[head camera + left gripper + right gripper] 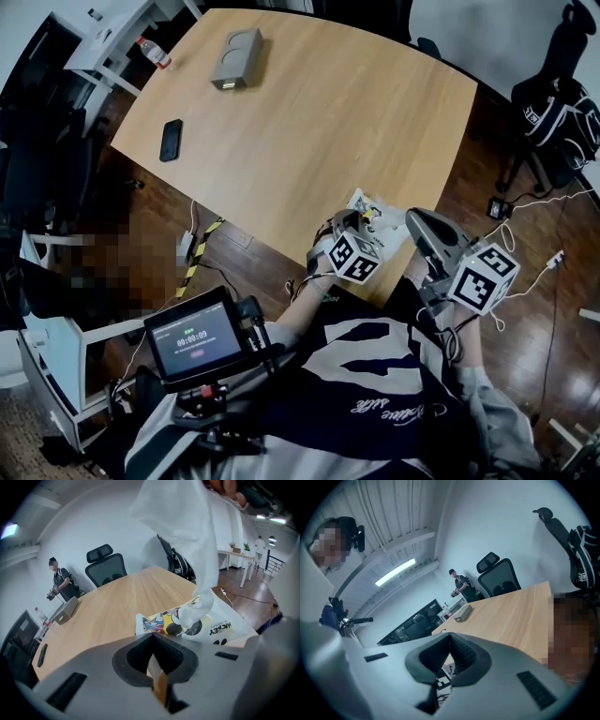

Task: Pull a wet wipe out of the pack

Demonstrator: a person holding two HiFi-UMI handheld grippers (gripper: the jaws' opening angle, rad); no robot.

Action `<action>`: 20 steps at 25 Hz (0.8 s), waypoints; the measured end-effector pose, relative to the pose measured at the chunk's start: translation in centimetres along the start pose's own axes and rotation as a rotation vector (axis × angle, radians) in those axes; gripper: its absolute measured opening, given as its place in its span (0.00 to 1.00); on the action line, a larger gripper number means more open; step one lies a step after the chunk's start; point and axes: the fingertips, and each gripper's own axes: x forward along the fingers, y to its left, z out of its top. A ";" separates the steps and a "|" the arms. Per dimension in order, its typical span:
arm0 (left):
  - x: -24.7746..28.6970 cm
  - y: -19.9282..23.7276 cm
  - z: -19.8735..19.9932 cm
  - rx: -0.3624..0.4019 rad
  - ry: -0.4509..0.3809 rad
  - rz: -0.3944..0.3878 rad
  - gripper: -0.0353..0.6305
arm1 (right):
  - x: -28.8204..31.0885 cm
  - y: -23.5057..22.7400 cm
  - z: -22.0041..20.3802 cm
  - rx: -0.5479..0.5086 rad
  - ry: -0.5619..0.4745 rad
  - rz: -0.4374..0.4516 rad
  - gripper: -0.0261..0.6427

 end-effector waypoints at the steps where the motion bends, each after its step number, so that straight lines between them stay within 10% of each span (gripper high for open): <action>1: 0.2 0.4 0.0 -0.020 -0.003 0.000 0.06 | -0.4 -0.2 -0.1 0.002 -0.005 -0.015 0.04; 8: -0.3 1.1 0.9 -0.073 -0.069 -0.029 0.06 | -2.6 -1.2 -0.9 0.037 -0.018 -0.083 0.04; 20: -8.5 -0.6 3.2 -0.381 -0.272 -0.020 0.06 | -6.4 -0.2 -1.4 -0.004 -0.023 -0.011 0.04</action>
